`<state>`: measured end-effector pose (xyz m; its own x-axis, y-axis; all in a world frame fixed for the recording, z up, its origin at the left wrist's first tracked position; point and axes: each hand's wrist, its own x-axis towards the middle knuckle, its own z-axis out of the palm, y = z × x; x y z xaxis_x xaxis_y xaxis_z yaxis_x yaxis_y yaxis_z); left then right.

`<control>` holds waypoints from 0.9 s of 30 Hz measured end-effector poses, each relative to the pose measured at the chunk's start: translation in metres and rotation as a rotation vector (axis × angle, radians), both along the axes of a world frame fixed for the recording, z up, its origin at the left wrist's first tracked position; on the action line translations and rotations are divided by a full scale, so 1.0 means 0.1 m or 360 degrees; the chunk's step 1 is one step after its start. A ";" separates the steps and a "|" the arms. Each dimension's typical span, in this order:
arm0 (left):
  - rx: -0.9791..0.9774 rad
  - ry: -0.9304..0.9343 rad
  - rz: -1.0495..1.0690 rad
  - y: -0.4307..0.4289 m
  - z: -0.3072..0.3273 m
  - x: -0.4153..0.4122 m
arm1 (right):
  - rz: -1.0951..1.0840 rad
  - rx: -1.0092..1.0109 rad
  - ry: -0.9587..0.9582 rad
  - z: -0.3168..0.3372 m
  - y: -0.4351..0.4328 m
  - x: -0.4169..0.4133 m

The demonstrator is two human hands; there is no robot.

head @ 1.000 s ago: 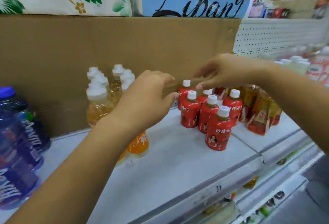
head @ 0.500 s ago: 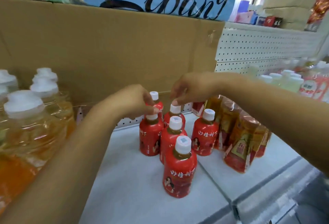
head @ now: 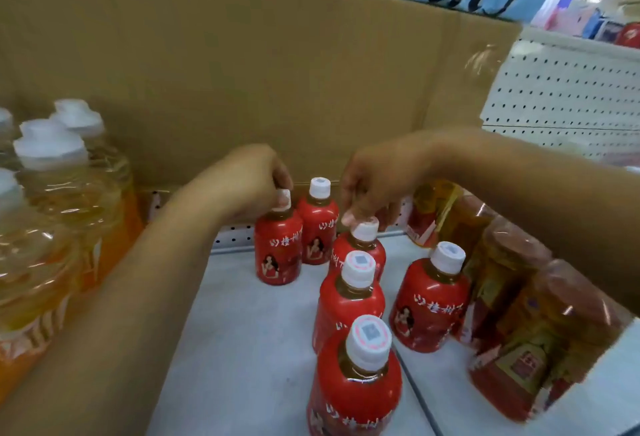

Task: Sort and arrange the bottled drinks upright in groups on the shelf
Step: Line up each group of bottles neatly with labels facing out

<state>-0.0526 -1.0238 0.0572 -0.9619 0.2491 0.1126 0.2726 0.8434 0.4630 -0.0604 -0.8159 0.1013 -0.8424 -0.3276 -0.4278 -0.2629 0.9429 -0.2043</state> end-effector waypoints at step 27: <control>0.0092 0.0090 0.0165 0.02 -0.08 -0.12 | -0.0109 0.0163 -0.0194 0.15 -0.04 0.17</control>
<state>-0.0646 -1.0217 0.0491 -0.9739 0.1402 0.1788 0.2124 0.8407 0.4980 -0.0433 -0.8197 0.1166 -0.8012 -0.2209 -0.5561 -0.1767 0.9753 -0.1328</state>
